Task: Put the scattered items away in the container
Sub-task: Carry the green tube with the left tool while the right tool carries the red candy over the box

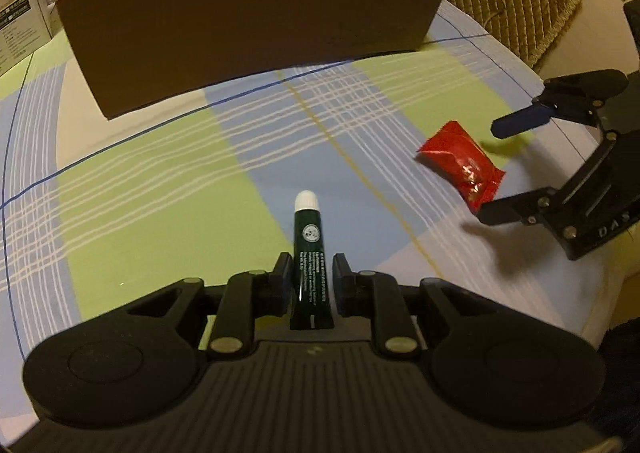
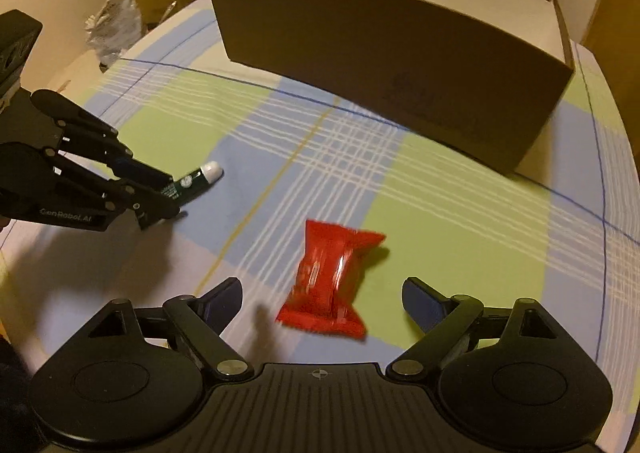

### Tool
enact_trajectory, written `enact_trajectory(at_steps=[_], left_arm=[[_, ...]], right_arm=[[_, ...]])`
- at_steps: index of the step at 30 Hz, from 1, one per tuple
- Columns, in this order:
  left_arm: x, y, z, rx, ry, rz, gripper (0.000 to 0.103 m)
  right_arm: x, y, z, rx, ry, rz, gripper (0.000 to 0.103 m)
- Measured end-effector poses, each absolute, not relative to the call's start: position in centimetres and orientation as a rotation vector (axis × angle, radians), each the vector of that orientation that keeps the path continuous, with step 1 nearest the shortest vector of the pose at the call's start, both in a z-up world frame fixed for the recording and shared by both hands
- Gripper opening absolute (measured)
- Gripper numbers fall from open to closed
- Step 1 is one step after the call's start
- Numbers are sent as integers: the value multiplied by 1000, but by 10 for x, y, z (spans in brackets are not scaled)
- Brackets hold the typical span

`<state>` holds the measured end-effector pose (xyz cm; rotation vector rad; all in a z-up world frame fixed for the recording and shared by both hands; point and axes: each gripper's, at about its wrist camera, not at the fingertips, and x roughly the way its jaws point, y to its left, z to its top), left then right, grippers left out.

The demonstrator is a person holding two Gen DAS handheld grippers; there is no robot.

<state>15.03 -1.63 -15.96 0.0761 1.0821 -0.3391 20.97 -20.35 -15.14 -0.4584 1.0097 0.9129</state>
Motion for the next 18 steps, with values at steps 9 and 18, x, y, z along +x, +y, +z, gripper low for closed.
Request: enact_trajectory(at_steps=[9,18], left_arm=[[160,-18,-160,98,1086,-288,25],[163,-31,-158,127,1095,-299,13]], right_arm=[[208,-189,-158,-416,972,888,91],[207,-192,-167,-408,1025,865,40]])
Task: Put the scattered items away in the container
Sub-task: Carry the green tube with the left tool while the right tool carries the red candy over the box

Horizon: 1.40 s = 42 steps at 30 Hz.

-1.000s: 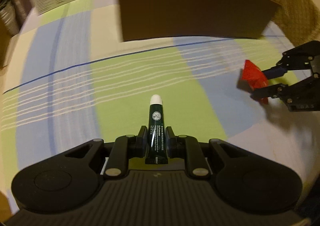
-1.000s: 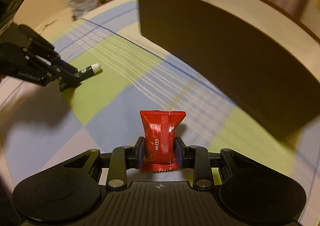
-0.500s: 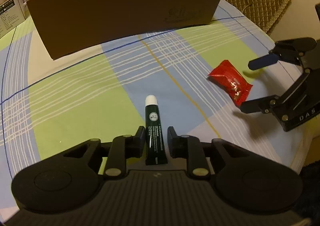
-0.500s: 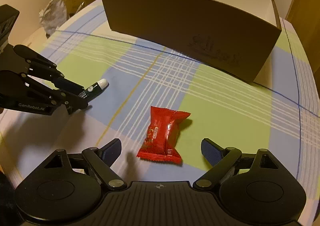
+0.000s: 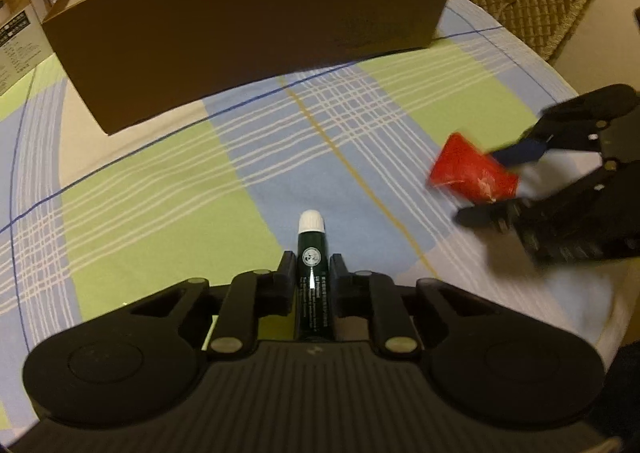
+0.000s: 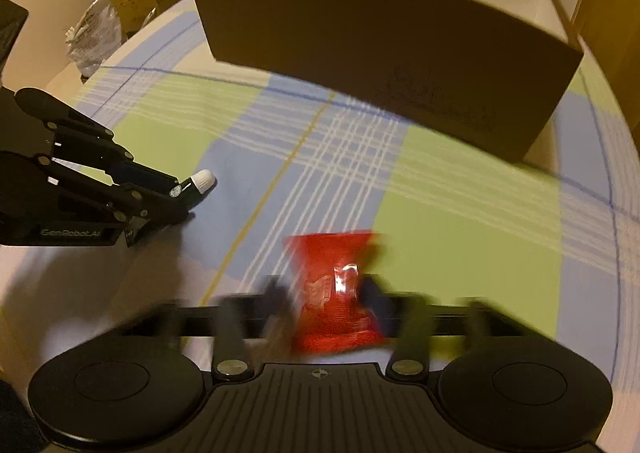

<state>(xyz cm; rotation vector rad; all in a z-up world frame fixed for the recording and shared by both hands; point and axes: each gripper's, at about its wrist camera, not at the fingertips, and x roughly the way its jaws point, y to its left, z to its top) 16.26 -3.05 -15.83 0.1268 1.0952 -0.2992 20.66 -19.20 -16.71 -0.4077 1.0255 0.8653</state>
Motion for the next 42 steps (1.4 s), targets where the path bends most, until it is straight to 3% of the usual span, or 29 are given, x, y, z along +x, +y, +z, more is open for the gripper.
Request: enact_trajectory(at_steps=[2,42], left_arm=[[159,-32,-158,125,1096,-304,13],[188,-9,-71,134,926,-281,13]], right_arm=[[209,-195,-166,-387,1038,863,36],[246,-187,-76,-329,935,892,36]])
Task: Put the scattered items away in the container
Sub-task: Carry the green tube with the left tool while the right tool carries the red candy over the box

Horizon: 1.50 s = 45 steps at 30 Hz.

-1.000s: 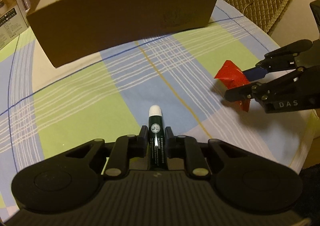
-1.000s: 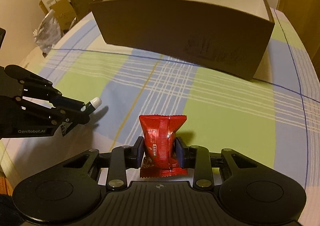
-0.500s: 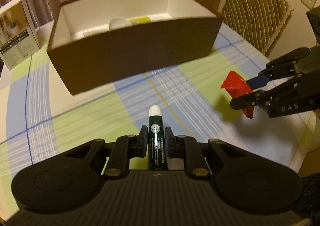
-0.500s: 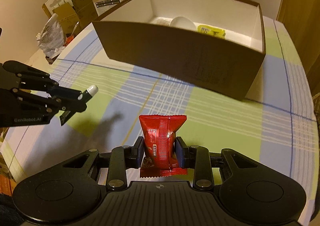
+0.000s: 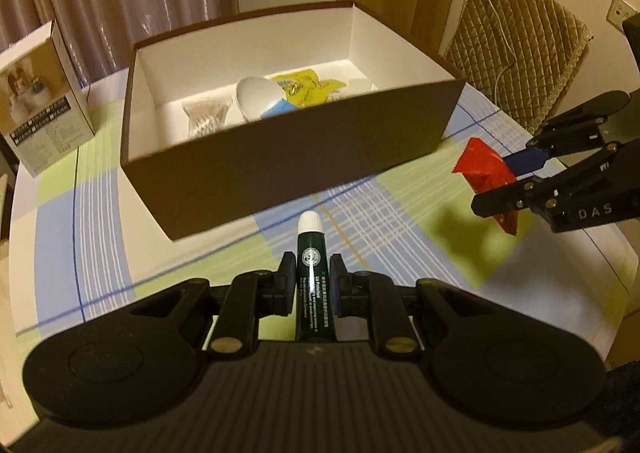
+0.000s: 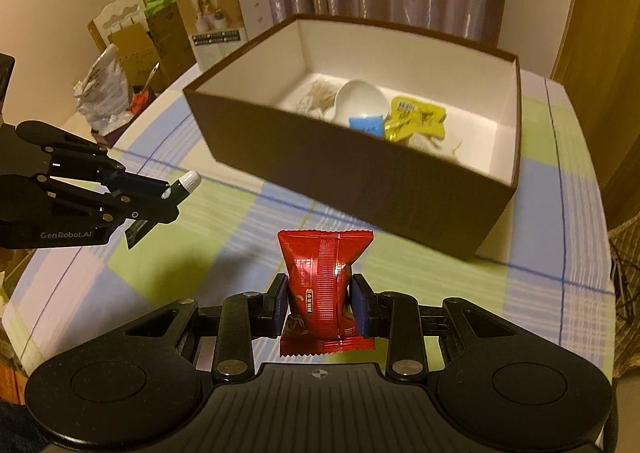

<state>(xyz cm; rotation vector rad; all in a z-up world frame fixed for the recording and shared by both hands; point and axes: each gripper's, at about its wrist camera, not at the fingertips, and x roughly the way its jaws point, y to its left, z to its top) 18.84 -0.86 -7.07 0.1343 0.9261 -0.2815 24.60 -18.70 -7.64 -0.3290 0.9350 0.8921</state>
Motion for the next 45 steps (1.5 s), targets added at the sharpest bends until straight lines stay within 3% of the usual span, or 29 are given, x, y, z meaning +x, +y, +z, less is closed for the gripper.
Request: enact_trajectory(at_steps=[45], left_arm=[[292,28,-13,187,773,-267,13]], right_arm=[[348,-185,-25,-148,803,819,36]])
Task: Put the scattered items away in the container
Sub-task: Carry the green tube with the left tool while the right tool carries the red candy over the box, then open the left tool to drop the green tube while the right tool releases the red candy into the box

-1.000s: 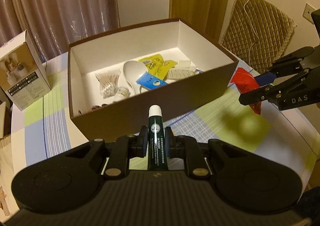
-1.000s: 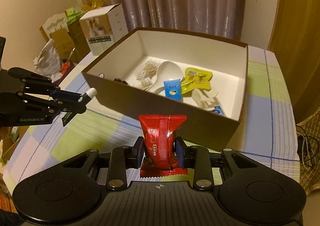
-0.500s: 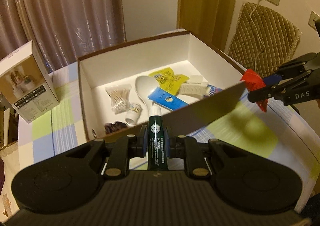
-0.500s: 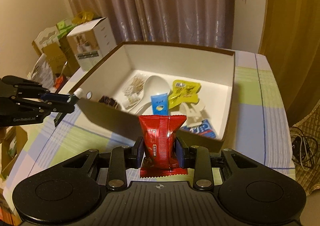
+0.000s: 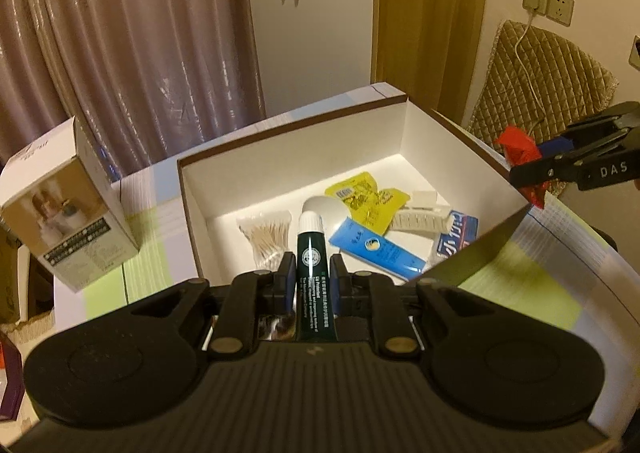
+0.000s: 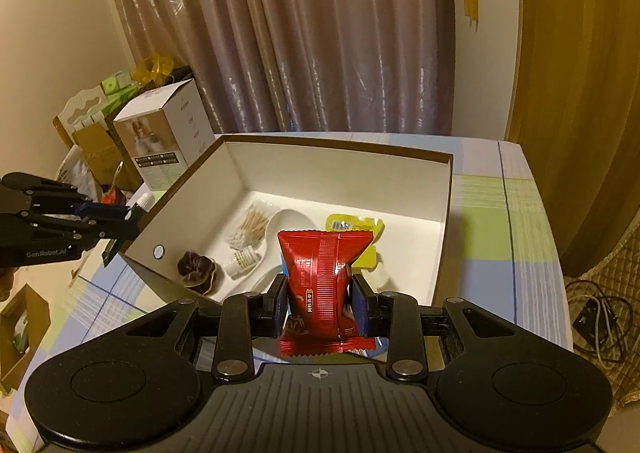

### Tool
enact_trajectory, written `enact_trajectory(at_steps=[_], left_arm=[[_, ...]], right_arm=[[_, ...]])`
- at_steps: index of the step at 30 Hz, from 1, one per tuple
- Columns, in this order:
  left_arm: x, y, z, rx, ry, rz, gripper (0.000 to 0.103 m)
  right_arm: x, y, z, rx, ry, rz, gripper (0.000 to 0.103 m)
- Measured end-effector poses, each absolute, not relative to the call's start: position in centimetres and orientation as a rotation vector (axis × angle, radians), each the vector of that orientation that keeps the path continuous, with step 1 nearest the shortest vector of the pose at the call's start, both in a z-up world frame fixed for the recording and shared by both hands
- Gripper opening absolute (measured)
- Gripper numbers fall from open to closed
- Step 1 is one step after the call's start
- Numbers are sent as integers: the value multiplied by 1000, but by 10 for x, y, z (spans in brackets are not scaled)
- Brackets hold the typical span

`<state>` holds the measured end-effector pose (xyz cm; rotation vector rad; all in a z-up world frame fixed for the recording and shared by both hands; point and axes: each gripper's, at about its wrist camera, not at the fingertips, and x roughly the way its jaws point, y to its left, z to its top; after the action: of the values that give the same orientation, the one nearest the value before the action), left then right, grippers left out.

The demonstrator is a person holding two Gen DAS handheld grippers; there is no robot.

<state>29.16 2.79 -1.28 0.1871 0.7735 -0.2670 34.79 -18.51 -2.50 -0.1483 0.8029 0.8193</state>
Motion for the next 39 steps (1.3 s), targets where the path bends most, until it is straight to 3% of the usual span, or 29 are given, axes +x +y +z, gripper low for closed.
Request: enact_trajectory(at_steps=[16,39], left_arm=[[339,27,-43,198,836,-338,13],[389,25,-98,172,1070,-403,13]], right_arm=[[377,-176,-42,-126,837,815,36],[401,-162,-71,-114,916,823,36]])
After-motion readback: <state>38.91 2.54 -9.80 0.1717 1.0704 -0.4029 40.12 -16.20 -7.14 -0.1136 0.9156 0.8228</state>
